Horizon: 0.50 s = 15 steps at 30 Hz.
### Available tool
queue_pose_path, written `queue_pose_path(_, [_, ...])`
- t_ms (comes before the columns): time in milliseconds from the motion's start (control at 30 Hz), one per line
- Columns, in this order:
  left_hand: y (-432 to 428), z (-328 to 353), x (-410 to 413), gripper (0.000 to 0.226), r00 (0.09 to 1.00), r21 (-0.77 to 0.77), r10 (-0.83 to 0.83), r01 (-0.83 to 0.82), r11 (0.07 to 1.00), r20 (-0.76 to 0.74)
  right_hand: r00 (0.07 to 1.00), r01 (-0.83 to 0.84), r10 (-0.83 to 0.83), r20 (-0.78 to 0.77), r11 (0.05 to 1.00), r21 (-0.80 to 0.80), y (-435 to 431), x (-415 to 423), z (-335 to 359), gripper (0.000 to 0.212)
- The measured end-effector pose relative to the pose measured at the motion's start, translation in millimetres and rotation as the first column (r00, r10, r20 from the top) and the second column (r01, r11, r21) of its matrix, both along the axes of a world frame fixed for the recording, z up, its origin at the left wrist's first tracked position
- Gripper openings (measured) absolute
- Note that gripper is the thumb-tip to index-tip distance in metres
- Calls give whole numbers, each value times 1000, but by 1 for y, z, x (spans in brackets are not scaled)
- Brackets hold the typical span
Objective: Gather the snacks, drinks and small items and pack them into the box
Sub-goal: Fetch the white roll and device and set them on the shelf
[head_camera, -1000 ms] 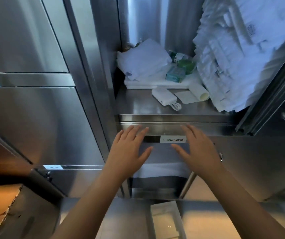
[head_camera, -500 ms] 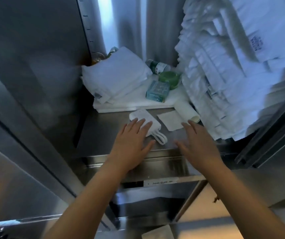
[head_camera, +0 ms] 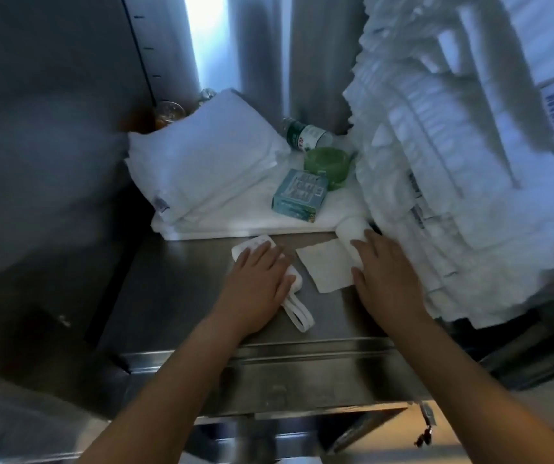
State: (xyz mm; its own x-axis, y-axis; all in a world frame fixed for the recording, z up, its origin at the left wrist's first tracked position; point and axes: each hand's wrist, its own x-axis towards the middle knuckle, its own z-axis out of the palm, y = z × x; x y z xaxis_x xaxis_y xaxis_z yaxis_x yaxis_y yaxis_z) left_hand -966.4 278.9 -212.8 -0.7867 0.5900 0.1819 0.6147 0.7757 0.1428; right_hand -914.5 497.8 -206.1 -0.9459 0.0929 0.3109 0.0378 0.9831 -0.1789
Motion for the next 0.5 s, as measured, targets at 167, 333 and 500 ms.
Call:
queue_pose_path(167, [3,-2,5,46,998,2,59,-59,998,11,996,-88,88,4,996,20,5,-2,6,45])
queue_pose_path(333, [-3,1,14,44,992,40,128,-128,991,15,974,-220,220,-45,976,13,3,5,9,51])
queue_pose_path(500, [-13,10,19,45,993,-56,112,-113,992,-31,943,-330,330,-54,944,-2,3,8,5,53])
